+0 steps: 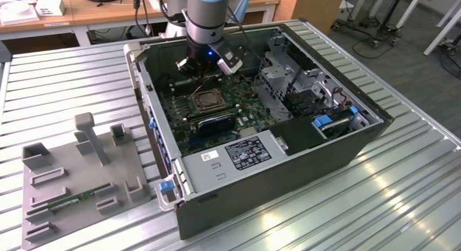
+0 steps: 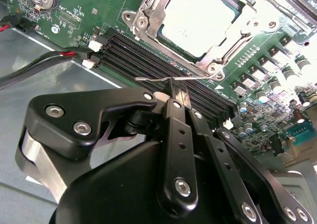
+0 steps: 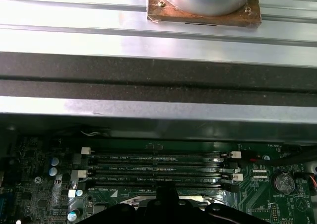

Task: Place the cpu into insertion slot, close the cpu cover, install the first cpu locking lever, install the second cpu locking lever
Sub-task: 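Install the first cpu locking lever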

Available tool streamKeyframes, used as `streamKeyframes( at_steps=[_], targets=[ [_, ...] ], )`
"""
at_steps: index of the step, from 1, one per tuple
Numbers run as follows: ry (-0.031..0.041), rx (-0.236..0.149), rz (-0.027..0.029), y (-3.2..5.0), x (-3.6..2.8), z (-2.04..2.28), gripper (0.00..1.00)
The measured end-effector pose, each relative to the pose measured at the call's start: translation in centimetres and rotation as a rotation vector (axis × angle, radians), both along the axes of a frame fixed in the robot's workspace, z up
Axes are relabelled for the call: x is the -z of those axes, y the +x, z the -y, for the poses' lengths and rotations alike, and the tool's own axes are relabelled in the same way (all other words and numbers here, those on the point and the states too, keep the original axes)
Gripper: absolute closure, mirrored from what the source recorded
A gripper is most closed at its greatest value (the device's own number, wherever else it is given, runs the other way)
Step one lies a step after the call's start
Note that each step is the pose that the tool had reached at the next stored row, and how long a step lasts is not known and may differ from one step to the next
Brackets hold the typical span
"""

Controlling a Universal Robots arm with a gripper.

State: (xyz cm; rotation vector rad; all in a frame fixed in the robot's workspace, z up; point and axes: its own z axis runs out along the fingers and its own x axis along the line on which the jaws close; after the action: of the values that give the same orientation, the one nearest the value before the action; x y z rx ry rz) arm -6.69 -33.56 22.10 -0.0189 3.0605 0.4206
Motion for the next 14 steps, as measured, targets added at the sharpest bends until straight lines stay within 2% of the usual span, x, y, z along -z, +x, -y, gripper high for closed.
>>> streamKeyframes(
  at_steps=[14],
  targets=[
    [0.0, 0.0, 0.0, 0.07, 0.2, 0.0, 0.89]
  ],
)
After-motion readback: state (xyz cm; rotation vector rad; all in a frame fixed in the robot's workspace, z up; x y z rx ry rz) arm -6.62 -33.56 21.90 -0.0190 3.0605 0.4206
